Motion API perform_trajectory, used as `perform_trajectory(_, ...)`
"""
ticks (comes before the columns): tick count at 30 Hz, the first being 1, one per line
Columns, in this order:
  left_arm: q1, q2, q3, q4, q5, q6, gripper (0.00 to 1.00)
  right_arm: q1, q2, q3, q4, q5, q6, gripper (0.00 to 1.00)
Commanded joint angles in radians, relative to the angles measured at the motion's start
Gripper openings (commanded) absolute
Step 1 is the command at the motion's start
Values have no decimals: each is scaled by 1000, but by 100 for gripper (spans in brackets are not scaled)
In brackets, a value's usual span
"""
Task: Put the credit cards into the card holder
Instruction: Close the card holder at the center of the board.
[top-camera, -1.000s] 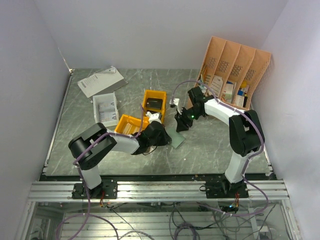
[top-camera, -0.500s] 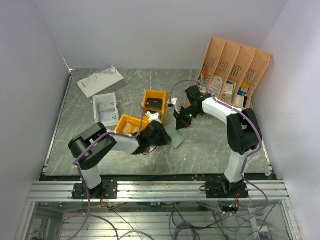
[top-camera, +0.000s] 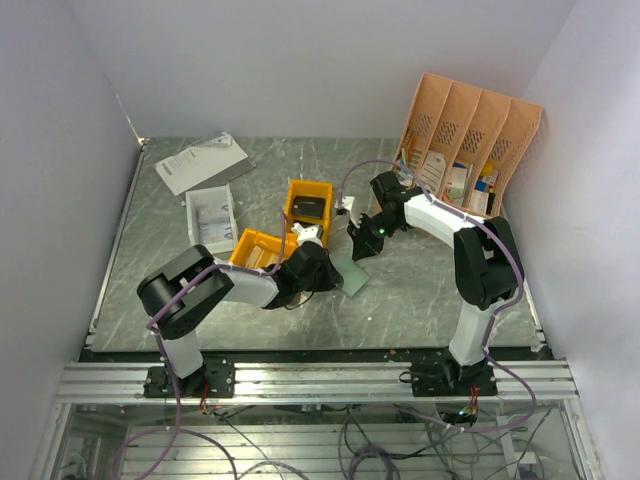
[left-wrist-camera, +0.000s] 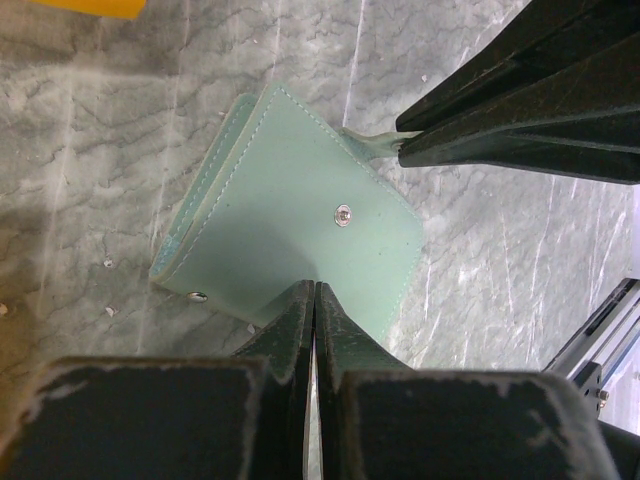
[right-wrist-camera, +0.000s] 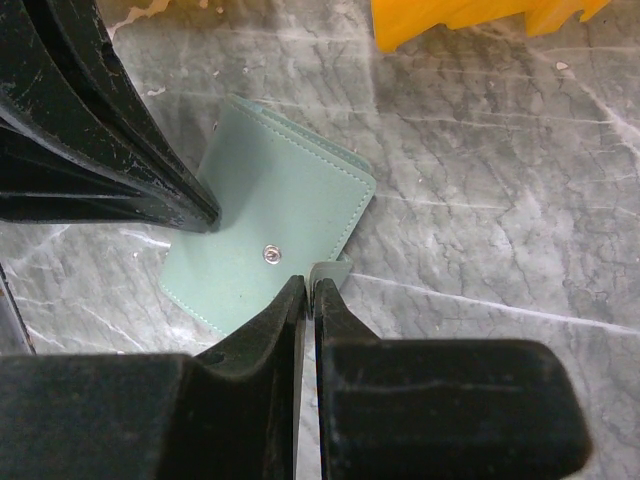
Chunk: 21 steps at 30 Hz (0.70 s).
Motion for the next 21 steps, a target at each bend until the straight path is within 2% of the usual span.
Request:
perform_trajectory(1, 11, 17, -4, 7, 20, 13, 7, 1, 4, 5, -13, -4, -2, 5)
perform_trajectory(4, 11, 17, -5, 8, 23, 13, 7, 1, 7, 13, -24, -3, -4, 5)
perform_trajectory(9, 10, 12, -8, 8, 20, 14, 7, -1, -1, 10, -28, 2, -8, 11)
perform_trajectory(21, 11, 12, -11, 9, 23, 14, 7, -6, -1, 16, -40, -1, -14, 11)
